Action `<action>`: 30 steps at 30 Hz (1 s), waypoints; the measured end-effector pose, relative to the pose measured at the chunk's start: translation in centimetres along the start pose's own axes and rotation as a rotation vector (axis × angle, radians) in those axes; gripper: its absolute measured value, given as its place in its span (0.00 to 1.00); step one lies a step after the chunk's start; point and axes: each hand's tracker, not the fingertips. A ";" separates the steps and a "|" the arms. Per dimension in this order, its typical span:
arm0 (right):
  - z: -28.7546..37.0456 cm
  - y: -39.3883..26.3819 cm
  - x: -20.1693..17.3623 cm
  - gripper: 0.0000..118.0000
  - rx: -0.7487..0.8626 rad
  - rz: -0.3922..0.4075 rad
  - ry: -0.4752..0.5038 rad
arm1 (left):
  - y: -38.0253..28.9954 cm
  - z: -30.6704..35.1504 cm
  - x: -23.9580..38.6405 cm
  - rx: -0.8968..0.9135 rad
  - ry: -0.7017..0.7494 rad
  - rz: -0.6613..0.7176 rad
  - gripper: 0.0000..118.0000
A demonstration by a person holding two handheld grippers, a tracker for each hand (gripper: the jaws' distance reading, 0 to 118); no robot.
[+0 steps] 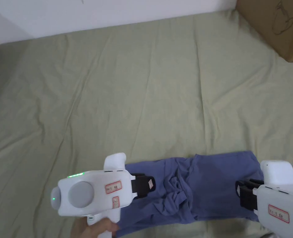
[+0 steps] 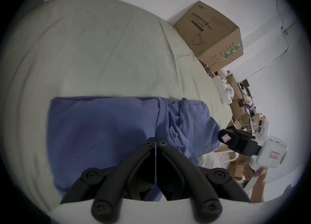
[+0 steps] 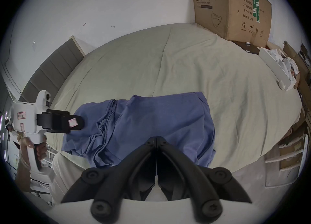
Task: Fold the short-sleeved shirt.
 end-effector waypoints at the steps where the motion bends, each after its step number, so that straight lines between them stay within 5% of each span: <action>1: 0.0 -0.1 0.1 0.00 -0.005 -0.001 -0.002 | -0.1 -1.0 0.2 -0.005 0.006 -0.009 0.00; 8: -0.3 -0.6 1.7 0.00 -0.030 -0.010 -0.018 | -2.6 -4.8 0.8 -0.028 -0.018 0.084 0.00; 23: -0.2 -0.4 0.4 0.00 -0.046 0.004 -0.012 | -4.4 -5.6 6.3 -0.136 -0.152 -0.140 0.00; 30: 0.3 -0.2 -0.5 0.00 -0.037 0.034 -0.011 | -3.2 2.1 -0.3 0.016 -0.191 0.062 0.00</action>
